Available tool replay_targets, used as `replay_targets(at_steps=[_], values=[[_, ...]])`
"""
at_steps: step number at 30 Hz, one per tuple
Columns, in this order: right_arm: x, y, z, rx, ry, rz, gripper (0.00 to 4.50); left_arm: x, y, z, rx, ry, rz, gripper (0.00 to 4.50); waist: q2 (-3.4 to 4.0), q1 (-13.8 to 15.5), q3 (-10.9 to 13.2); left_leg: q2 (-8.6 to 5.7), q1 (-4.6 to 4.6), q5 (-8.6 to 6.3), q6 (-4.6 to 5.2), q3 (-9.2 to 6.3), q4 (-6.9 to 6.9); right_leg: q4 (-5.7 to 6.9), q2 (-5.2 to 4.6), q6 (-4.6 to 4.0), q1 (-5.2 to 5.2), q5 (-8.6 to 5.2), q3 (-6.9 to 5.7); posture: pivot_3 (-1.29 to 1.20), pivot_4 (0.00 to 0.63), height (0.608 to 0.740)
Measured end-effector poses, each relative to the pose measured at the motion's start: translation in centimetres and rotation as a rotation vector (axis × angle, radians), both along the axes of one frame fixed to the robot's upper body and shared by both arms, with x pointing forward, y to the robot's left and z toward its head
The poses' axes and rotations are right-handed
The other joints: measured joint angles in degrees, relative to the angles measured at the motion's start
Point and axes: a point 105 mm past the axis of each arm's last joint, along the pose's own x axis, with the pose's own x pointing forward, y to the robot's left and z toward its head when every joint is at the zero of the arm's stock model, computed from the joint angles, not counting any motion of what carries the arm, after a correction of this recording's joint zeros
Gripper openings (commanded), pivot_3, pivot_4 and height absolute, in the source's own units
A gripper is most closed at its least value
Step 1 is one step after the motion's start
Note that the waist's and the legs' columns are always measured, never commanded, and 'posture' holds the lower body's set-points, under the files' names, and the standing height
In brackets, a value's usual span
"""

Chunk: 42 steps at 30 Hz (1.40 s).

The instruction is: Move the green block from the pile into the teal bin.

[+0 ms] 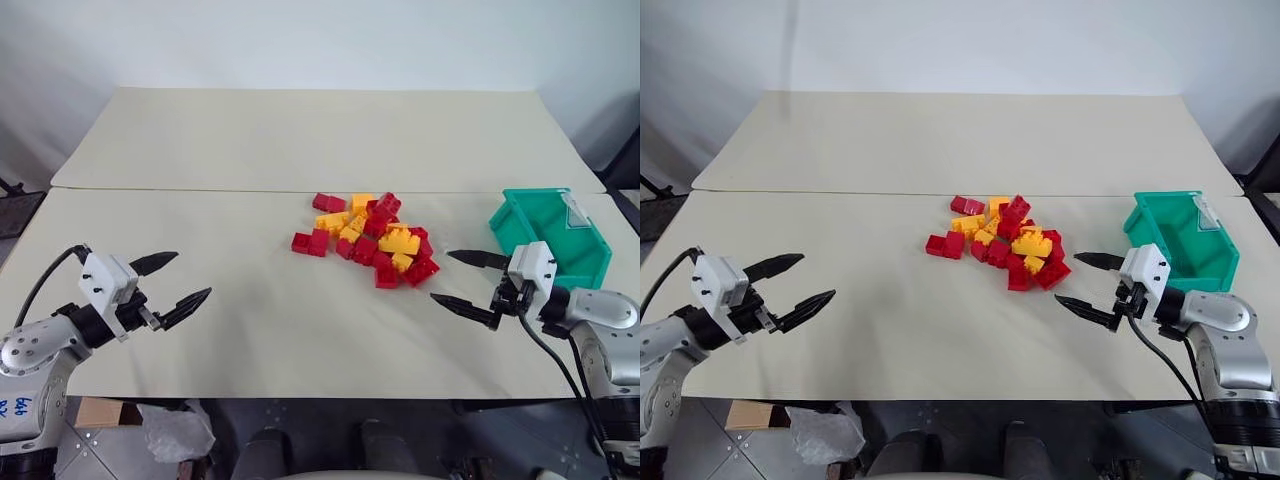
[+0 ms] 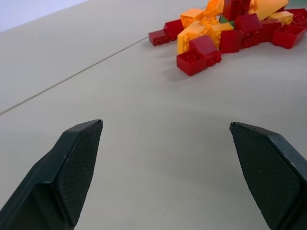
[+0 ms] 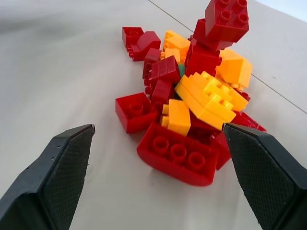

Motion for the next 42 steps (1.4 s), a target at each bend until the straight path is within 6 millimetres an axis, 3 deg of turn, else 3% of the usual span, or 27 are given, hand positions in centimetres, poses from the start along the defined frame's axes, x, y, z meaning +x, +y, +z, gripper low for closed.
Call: replay_targets(at_steps=[9,13,18,22,29,31,38,42], values=[[-0.1,-0.2,0.0,0.010,-0.006,-0.001,4.45,-0.1,-0.3,0.0,-0.048,0.003,-0.024,4.50,0.00,-0.1,0.0,0.02,0.02,0.00,-0.01,0.02,0.00,0.01,0.02,0.00,0.00,0.00,0.02,0.00,0.150,0.740],[-0.5,1.2,0.2,0.073,0.016,0.041,3.18,-0.9,0.1,-0.4,-0.108,0.030,-0.021,4.50,0.00,-0.1,0.0,0.05,0.01,0.00,-0.02,0.00,0.00,0.01,0.01,0.00,0.00,0.00,0.02,0.00,0.150,0.740],[-0.9,4.8,0.7,0.136,0.043,0.101,1.46,-1.4,0.7,0.7,-0.159,-0.005,0.009,4.50,0.00,-0.1,0.0,0.05,0.01,-0.02,-0.02,-0.03,0.00,-0.01,-0.01,0.00,0.00,0.00,0.01,0.00,0.150,0.740],[0.3,8.6,0.3,0.093,0.067,0.110,0.07,-1.5,-0.7,0.1,-0.153,0.018,-0.042,4.50,0.02,-0.1,0.0,0.02,0.00,0.00,-0.06,-0.03,0.00,-0.03,-0.04,-0.01,-0.02,0.00,0.01,0.00,0.150,0.740],[3.9,14.4,1.0,0.130,0.038,0.055,0.03,-0.4,-4.2,0.0,-0.161,0.066,-0.168,4.50,0.02,-0.2,0.0,-0.01,-0.07,0.05,-0.17,-0.03,-0.03,0.15,-0.04,-0.01,-0.21,0.00,0.01,0.00,0.150,0.740],[5.2,15.0,1.0,0.117,0.040,0.021,0.03,-0.4,-4.9,0.2,-0.167,0.057,-0.188,4.50,0.02,-0.2,0.0,-0.10,-0.14,0.05,-0.17,0.06,-0.02,0.48,-0.11,-0.01,-0.43,0.00,0.01,0.00,0.150,0.740],[11.1,12.7,2.1,0.096,-0.034,-0.237,0.03,-0.3,-6.6,-0.6,-0.152,0.069,-0.233,4.50,0.02,-0.3,0.0,-0.25,-0.34,0.08,-0.10,0.41,-0.01,0.97,-0.14,0.00,-0.90,0.00,-0.12,0.00,0.150,0.740],[12.3,11.4,2.4,0.123,-0.049,-0.311,0.03,0.2,-8.4,-0.1,-0.109,0.037,-0.295,4.50,0.02,-0.2,0.0,-0.26,-0.35,0.09,-0.07,0.44,0.01,0.99,-0.13,0.02,-0.89,0.01,-0.14,0.00,0.150,0.740]])
